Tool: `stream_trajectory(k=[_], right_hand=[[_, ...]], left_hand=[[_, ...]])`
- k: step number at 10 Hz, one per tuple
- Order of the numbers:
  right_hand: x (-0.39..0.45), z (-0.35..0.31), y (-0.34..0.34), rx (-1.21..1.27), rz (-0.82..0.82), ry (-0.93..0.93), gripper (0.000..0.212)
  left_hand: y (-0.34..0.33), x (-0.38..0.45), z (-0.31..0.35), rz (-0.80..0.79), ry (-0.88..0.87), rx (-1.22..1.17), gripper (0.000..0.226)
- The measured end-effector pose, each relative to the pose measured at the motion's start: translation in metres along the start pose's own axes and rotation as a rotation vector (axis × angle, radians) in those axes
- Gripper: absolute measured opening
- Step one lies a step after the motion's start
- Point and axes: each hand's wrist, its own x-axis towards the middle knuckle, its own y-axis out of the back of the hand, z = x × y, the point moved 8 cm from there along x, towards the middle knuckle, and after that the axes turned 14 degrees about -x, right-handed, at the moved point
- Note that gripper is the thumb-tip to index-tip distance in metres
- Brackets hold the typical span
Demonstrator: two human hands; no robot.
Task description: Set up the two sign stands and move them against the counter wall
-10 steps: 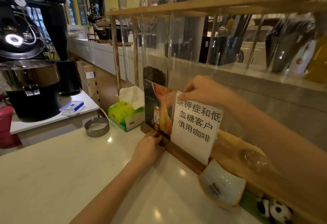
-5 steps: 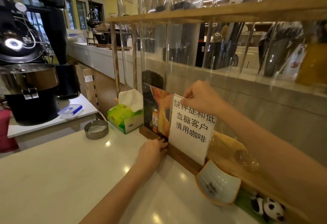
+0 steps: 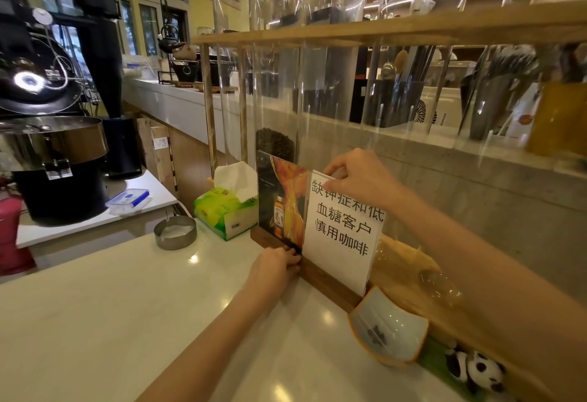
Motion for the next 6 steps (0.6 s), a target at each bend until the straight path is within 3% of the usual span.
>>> stream_trajectory(k=[1,2,3,4,6], right_hand=[[0.000,-0.003,0.001,-0.011,-0.032,0.010,0.023],[-0.001,-0.008,0.003,-0.189,-0.044,0.031,0.028],[-0.003,-0.020,0.010,-0.435,0.063,0.082,0.038],[-0.013,-0.037,0.014,-0.360,0.131,0.118,0.041],[-0.044,-0.086,-0.002,0.165,0.248,0.201,0.038]], left_hand=[[0.008,0.001,0.004,-0.045,0.032,-0.017,0.039],[0.018,-0.009,0.013,-0.090,0.017,-0.075,0.042],[0.036,-0.023,0.014,-0.054,-0.001,-0.136,0.042],[0.057,-0.043,0.011,-0.020,-0.010,-0.201,0.040],[0.115,-0.095,-0.008,0.255,-0.027,-0.338,0.037]])
